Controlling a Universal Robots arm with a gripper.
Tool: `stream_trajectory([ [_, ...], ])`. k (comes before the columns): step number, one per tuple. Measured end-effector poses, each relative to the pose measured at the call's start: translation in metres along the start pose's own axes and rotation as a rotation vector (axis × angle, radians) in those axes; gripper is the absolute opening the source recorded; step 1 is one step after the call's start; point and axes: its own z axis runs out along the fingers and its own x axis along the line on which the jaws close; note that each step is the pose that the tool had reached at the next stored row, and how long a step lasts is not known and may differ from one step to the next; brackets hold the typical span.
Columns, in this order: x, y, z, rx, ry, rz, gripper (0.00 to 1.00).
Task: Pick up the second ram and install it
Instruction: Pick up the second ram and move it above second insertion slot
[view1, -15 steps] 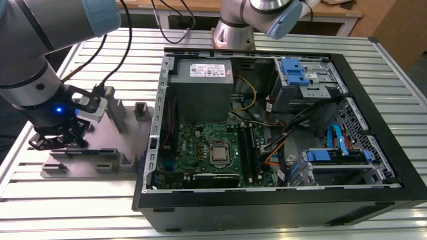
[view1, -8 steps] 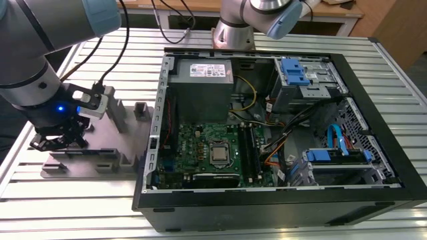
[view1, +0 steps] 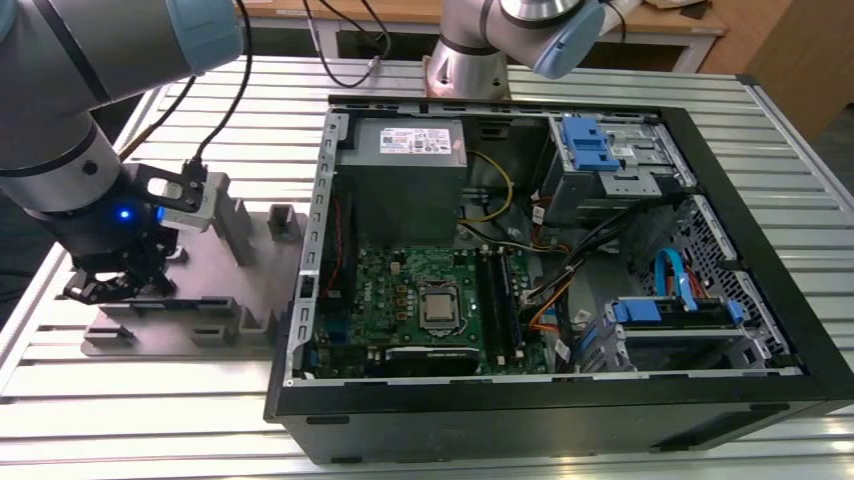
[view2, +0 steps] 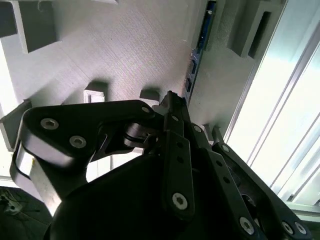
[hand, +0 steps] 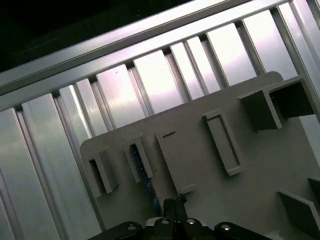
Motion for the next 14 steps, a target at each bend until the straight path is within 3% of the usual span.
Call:
stream_trajectory([
  [7,0.0,0.0,0.0003,-0.0015,0.0038,-0.087,0.14],
  [14,-0.0035,-0.0069,0.0001,-0.0023,0.0047,-0.105,0.14],
])
